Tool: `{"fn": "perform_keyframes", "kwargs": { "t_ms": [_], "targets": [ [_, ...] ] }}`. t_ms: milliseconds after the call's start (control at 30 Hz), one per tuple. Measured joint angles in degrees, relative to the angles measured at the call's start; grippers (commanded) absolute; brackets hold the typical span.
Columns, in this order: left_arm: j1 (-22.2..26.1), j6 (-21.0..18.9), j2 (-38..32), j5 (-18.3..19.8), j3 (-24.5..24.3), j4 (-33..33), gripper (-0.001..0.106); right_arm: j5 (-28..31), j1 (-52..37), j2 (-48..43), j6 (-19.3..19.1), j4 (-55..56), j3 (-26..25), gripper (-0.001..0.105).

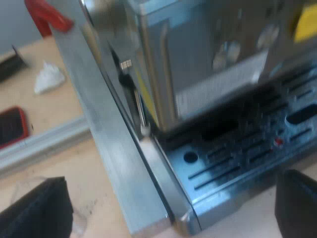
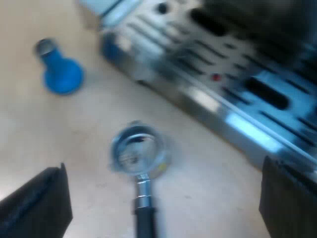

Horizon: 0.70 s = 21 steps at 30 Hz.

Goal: Grind coffee beans and then tamp

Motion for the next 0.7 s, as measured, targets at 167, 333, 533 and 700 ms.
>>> {"fn": "perform_keyframes", "kwargs": {
  "t_ms": [167,333,533,700],
  "targets": [
    [0.73,-0.62,0.51,0.00,-2.46,1.71,0.084,-2.36,-9.76,-2.60,0.37,4.11,-2.01,0.079],
    [3.57,-1.54,1.57,2.63,-3.85,3.74,0.084,-5.47,-18.74,-5.27,0.37,7.97,-2.05,0.079],
    [13.29,-2.57,2.24,6.07,-4.43,5.88,0.084,-13.43,-37.00,-10.09,-3.74,15.76,-2.05,0.079],
    [13.29,-2.57,2.24,5.98,-4.43,6.31,0.084,-20.83,-52.43,-10.42,-8.72,18.77,-2.05,0.079]
  ]
}}
